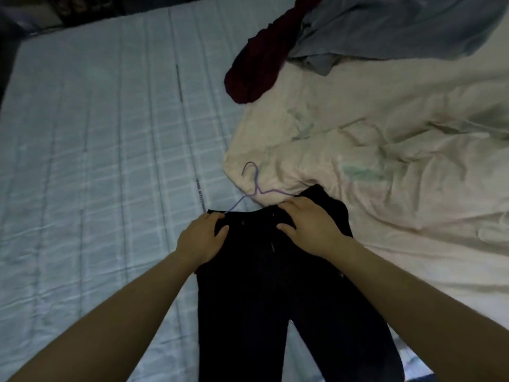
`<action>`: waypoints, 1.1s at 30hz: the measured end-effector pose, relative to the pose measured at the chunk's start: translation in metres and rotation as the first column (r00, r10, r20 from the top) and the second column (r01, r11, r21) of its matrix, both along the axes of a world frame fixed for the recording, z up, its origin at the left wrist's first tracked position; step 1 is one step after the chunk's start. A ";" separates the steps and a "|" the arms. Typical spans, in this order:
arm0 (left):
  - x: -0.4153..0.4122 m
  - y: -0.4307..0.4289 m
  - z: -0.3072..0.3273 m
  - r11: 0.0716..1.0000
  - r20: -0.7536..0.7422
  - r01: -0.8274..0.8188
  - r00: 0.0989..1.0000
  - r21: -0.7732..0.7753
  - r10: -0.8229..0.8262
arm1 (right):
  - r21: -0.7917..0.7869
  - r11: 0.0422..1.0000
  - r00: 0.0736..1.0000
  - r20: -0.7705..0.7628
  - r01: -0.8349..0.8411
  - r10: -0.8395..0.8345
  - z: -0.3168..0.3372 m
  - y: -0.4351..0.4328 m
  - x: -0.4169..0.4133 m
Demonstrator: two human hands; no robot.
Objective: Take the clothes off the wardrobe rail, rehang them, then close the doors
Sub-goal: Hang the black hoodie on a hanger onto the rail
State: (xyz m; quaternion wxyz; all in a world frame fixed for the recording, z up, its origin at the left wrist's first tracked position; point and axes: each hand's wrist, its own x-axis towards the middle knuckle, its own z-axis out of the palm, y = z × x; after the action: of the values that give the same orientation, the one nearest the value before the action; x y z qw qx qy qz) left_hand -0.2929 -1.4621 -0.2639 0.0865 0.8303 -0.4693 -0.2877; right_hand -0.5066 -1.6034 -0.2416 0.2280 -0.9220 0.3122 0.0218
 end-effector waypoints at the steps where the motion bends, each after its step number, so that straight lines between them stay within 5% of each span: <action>1: 0.004 -0.010 -0.013 1.000 0.008 -0.007 1.000 0.015 0.007 | -0.009 1.000 0.999 -0.040 -0.022 0.022 -0.014 -0.018 0.005; 9: 0.020 -0.060 -0.095 0.987 0.128 -0.004 0.992 0.162 -0.016 | -0.097 0.995 0.958 -0.285 -0.031 0.002 -0.091 -0.095 0.024; 13: 0.017 -0.066 -0.119 0.943 0.062 0.060 0.994 0.327 -0.085 | -0.148 0.988 0.964 -0.266 -0.044 0.003 -0.111 -0.095 0.019; 17: 0.012 -0.056 -0.132 0.955 0.097 0.056 0.991 0.290 -0.087 | -0.160 0.986 0.967 -0.257 -0.047 0.004 -0.113 -0.087 0.011; 24: 0.010 -0.016 -0.088 0.998 0.025 0.024 0.999 -0.063 -0.022 | 0.184 0.983 0.999 0.036 -0.007 0.001 -0.092 -0.060 -0.019; 28: -0.005 0.022 -0.030 0.948 0.067 0.039 0.998 -0.316 -0.019 | 0.073 0.997 0.961 0.277 -0.002 -0.018 -0.052 -0.034 -0.036; 33: -0.030 0.099 0.035 0.865 0.051 -0.143 0.980 -0.482 0.190 | -0.056 0.998 0.892 0.450 -0.021 0.044 0.014 0.020 -0.034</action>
State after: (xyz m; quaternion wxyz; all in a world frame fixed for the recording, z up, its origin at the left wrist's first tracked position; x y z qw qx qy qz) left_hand -0.3229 -1.3629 -0.2293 0.2894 0.8339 -0.4557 -0.1147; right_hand -0.5407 -1.5836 -0.2280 0.2707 -0.9125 0.2358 -0.1962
